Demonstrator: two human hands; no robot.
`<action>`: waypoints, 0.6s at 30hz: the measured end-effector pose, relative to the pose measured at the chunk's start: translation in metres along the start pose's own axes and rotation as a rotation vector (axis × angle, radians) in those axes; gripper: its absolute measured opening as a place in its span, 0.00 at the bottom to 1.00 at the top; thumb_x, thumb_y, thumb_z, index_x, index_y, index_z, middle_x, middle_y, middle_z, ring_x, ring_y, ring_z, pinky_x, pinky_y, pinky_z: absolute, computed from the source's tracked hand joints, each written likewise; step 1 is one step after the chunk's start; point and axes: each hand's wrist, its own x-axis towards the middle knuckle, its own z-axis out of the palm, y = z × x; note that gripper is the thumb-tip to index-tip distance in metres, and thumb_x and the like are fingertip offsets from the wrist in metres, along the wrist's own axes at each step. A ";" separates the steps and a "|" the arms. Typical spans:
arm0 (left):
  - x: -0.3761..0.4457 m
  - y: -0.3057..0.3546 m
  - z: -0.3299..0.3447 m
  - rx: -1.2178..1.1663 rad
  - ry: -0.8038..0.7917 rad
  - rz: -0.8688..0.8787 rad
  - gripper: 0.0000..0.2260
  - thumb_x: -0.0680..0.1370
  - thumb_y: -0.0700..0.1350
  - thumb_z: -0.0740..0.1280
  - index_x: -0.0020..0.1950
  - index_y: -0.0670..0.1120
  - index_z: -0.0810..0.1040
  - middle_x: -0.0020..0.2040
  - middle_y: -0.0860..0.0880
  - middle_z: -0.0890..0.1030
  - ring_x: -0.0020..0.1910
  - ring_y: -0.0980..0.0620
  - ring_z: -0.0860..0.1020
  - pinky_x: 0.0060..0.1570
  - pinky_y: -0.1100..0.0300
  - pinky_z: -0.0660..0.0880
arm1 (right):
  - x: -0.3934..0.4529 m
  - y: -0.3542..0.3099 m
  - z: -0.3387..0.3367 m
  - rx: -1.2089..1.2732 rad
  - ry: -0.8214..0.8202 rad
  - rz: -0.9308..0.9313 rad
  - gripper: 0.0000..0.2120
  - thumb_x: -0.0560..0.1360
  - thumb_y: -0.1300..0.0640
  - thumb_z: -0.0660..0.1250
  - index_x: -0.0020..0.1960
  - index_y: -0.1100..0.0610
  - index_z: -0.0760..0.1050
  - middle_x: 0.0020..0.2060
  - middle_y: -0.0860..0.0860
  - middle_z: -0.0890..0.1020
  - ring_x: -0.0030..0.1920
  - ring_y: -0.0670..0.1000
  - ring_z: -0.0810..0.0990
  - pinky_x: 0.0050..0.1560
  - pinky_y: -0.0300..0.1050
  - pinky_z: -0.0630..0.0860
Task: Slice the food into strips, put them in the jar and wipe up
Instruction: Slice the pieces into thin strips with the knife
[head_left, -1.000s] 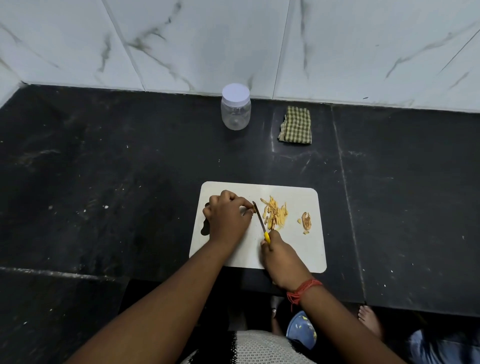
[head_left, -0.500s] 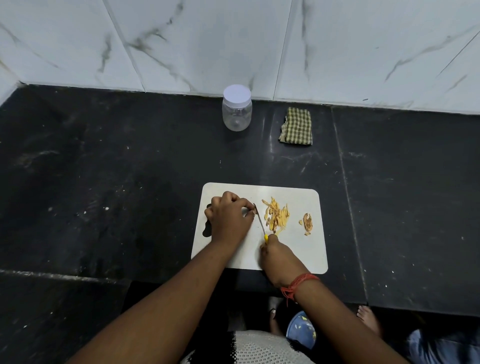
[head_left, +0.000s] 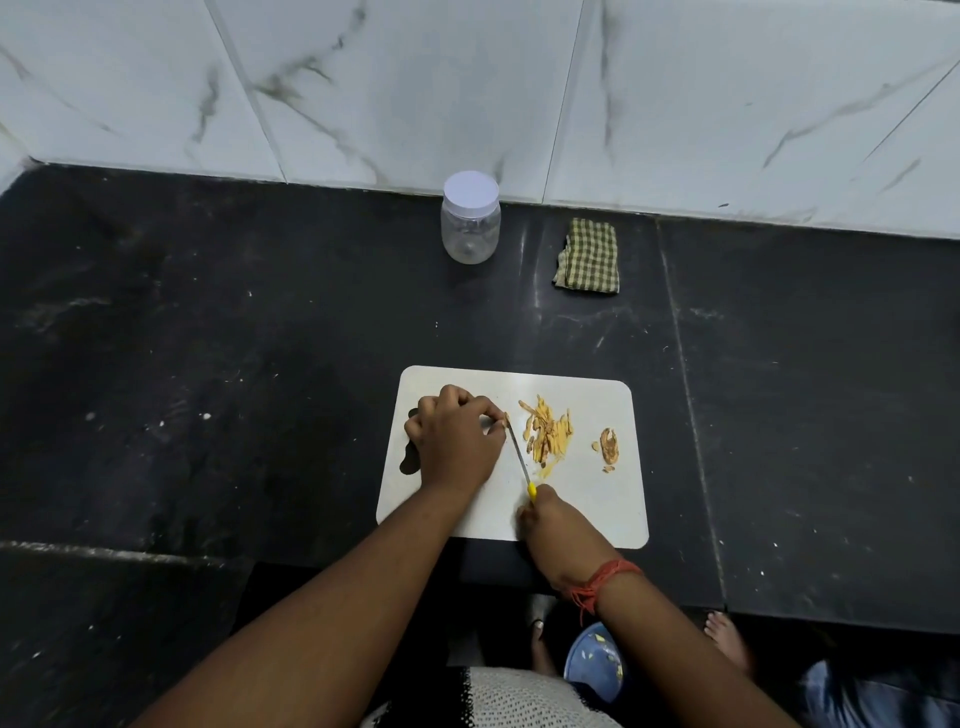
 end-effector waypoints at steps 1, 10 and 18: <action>0.000 0.000 0.000 0.001 -0.001 0.003 0.03 0.76 0.53 0.70 0.47 0.57 0.83 0.53 0.56 0.74 0.58 0.49 0.69 0.58 0.50 0.61 | -0.004 0.003 0.001 0.005 0.011 -0.022 0.03 0.83 0.58 0.53 0.55 0.57 0.63 0.38 0.49 0.71 0.52 0.58 0.79 0.45 0.41 0.67; -0.005 -0.004 -0.002 0.089 0.051 0.137 0.04 0.77 0.52 0.70 0.50 0.59 0.84 0.53 0.55 0.75 0.57 0.50 0.69 0.57 0.49 0.63 | -0.031 0.019 -0.005 0.431 -0.032 -0.016 0.11 0.82 0.48 0.56 0.47 0.55 0.66 0.29 0.52 0.70 0.24 0.49 0.67 0.24 0.41 0.64; 0.000 0.009 0.000 0.128 0.069 0.249 0.03 0.76 0.52 0.72 0.48 0.57 0.85 0.56 0.53 0.76 0.57 0.48 0.70 0.60 0.47 0.61 | -0.042 0.020 -0.026 0.691 0.014 0.013 0.11 0.83 0.49 0.54 0.44 0.53 0.64 0.27 0.54 0.68 0.19 0.49 0.62 0.21 0.37 0.59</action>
